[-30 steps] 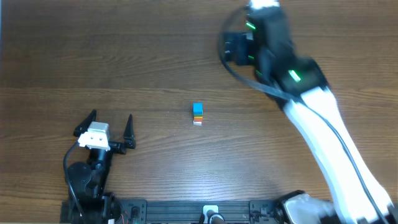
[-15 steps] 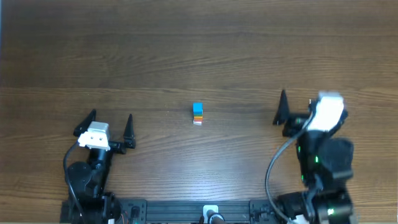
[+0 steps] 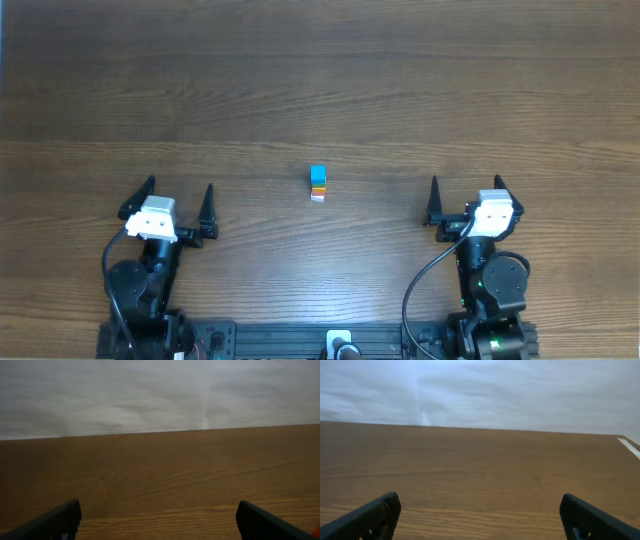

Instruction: Stack Cubes

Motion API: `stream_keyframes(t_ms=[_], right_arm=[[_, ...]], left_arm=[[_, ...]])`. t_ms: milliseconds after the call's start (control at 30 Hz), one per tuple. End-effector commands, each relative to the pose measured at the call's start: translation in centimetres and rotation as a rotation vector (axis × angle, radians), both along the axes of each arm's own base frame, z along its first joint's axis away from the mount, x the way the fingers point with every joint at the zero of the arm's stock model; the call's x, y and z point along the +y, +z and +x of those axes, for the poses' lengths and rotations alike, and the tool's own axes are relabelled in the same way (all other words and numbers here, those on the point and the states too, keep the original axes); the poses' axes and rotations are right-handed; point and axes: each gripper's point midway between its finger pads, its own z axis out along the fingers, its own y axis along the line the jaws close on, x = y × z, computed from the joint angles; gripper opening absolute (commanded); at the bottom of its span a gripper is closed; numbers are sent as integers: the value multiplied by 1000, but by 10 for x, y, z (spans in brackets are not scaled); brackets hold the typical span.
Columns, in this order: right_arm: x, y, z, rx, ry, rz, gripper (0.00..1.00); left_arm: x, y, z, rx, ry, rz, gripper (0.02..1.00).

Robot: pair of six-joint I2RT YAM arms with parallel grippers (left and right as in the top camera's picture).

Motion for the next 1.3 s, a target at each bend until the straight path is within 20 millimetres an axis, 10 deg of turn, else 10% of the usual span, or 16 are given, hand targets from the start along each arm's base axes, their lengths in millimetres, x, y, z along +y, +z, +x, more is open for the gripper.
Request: stream_keyframes(t_ms=[33,1300], right_arm=[[-16,-14,2,0,-66,-8,991],[-18,-23,-3,10,-53,-5,991]], left_arm=[[0,-2,0,-1,-3,13,1000],[0,-2,0,-1,-3,13,1000]])
